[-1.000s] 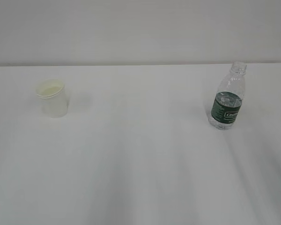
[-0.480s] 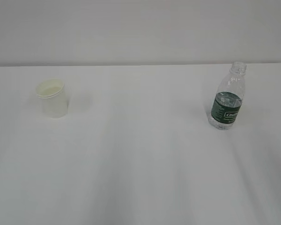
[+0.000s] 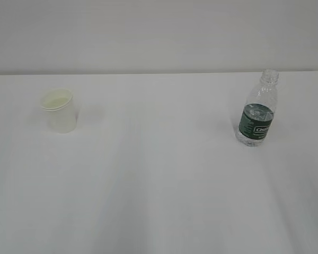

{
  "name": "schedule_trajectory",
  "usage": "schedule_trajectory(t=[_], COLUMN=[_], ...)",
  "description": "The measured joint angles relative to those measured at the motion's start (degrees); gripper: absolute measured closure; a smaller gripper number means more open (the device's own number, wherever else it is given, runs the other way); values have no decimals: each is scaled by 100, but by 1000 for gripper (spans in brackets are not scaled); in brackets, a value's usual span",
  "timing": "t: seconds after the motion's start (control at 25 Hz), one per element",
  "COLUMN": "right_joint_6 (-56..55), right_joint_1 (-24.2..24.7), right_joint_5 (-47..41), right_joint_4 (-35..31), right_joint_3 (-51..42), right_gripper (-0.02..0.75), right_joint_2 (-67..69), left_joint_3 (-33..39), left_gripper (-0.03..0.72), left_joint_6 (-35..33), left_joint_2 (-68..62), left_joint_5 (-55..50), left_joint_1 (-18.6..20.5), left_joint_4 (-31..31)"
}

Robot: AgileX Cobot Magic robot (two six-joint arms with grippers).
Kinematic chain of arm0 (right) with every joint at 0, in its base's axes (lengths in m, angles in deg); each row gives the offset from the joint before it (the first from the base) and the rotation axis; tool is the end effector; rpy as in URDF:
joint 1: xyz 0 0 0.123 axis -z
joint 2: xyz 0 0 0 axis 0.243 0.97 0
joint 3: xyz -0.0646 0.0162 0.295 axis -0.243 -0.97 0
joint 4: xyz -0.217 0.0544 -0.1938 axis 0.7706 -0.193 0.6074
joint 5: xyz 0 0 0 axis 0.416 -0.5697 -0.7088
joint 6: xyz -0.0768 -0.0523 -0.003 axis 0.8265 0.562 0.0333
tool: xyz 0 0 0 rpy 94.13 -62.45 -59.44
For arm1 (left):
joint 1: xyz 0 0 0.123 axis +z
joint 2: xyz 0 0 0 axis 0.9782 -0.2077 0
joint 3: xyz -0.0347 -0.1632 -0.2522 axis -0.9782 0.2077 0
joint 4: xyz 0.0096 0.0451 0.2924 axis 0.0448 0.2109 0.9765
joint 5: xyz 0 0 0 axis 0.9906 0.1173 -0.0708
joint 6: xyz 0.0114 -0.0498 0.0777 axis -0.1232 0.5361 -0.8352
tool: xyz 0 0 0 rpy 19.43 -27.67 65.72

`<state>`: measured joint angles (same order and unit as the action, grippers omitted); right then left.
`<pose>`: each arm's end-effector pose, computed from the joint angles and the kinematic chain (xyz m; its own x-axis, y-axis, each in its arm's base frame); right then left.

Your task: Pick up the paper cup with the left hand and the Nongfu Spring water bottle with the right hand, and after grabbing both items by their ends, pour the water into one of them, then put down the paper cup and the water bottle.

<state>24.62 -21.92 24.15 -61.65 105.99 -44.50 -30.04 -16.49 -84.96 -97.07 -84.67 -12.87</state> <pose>0.1193 0.0152 0.3063 -0.3917 -0.1982 -0.8985 -0.1816 0.9740 -0.1357 0.0810 -0.0013 0.3519 -0.4885 -0.0240 -0.8722 0.0011 0.9996 -0.0282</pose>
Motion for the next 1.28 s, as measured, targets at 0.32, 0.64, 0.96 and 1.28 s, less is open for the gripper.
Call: schedule_trajectory(t=[0.32, 0.64, 0.96, 1.28], right_joint_6=[0, -22, -99, -111], right_joint_1=[0, 0, 0, 0], right_joint_5=[-905, -1795, -2160, -2130], right_joint_4=[0, 0, 0, 0], right_joint_3=[0, 0, 0, -11], right_gripper=[148, 148, 149, 149], right_joint_2=[-354, -467, -467, -467], left_joint_3=[-4, 58, 531, 807], left_gripper=[251, 255, 256, 256], left_joint_6=[-104, -135, -246, -258], left_joint_2=[0, 0, 0, 148], left_joint_5=[-555, -1062, -1074, -1014], left_joint_1=[0, 0, 0, 0], left_joint_4=[-97, -265, -332, -334])
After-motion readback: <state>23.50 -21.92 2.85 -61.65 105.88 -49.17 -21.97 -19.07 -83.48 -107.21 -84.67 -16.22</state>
